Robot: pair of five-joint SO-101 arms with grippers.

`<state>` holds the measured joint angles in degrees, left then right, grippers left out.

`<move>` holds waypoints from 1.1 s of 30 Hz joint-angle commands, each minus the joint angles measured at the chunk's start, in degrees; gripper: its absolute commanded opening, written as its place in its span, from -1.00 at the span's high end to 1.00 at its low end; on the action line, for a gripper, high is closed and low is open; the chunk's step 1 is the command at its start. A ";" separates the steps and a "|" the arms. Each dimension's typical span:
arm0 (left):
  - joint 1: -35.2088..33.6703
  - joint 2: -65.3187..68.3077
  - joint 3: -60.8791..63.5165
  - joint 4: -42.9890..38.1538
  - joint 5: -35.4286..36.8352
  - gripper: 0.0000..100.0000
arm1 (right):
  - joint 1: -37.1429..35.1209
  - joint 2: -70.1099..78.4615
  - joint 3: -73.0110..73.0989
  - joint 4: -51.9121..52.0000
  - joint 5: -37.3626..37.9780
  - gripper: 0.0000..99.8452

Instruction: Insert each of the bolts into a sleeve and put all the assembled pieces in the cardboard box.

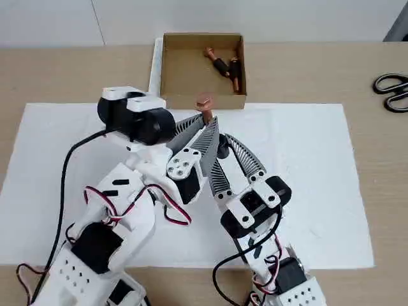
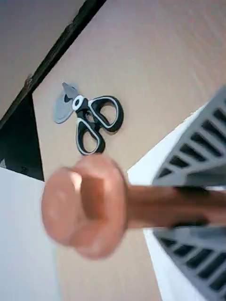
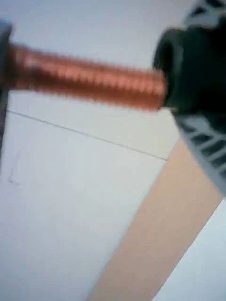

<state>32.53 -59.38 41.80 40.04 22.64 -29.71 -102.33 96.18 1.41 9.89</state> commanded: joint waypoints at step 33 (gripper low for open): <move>0.09 -0.97 4.70 -8.00 -2.37 0.98 | 0.13 -0.66 0.26 -1.71 0.44 0.99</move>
<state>32.79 -59.47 46.81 33.45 20.79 -29.71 -102.42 96.18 0.97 9.89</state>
